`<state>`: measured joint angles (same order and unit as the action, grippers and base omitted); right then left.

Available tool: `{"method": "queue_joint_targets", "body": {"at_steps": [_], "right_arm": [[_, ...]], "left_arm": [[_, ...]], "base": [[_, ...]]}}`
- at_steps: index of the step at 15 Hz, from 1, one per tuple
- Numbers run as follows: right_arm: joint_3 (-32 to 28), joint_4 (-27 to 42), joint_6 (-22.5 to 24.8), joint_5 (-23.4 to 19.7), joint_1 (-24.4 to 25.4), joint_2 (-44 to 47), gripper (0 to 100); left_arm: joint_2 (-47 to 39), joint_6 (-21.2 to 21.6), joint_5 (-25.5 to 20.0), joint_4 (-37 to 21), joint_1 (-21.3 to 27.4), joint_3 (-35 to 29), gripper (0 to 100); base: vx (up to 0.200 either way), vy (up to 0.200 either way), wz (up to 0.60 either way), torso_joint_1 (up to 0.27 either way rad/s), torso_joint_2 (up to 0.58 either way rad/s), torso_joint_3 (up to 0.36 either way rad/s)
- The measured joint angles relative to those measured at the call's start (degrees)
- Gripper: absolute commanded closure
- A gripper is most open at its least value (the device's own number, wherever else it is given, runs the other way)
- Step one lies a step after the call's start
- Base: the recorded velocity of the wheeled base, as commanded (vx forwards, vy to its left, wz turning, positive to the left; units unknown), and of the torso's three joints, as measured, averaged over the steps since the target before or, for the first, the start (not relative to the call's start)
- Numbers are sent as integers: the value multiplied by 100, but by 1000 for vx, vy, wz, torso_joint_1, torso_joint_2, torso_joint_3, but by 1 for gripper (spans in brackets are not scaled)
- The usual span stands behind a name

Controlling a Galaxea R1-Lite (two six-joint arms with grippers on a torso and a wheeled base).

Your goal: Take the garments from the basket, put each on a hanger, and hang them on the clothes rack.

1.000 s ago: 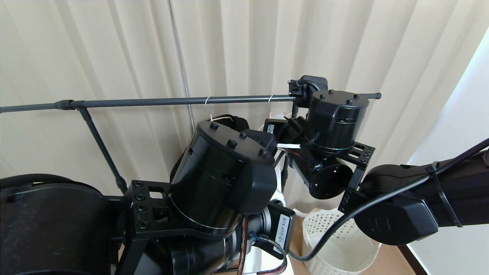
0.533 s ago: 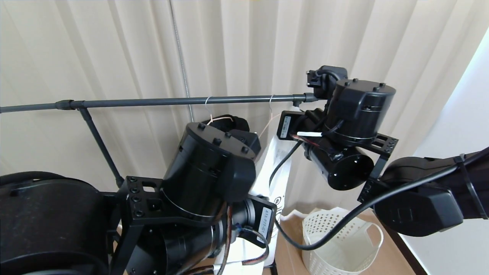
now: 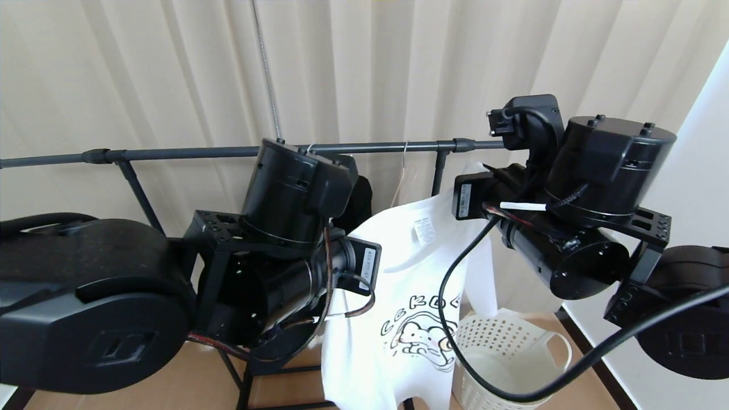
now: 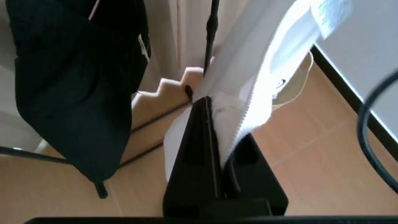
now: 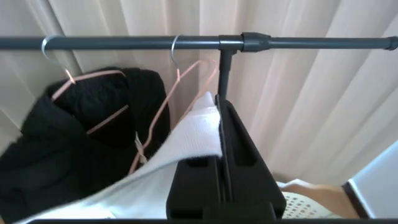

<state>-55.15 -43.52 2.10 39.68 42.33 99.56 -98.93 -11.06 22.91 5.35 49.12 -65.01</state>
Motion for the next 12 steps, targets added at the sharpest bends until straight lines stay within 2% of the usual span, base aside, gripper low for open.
{"method": "queue_joint_targets", "body": {"at_steps": [2,4,5,9,12], "right_arm": [[439,-38,633,0,-77,-85,100],[660,-44,767,-2,-173,-111,100],[695,-46,778,-5,-201,-119,100],[723,-60,874,-24,-503,-119,100],[734,-60,940,-22,-639,-72,100]], "left_arm": [[-215,2,143,1,17,-262,100],[-389,59,194,0,55,-414,100],[-451,85,196,0,79,-441,0],[-535,99,205,-2,96,-411,0],[-433,134,163,-2,79,-102,0]], "base": [[0,0,0,0,0,0],[0,0,0,0,0,0],[0,0,0,0,0,0],[0,0,0,0,0,0],[0,0,0,0,0,0]]}}
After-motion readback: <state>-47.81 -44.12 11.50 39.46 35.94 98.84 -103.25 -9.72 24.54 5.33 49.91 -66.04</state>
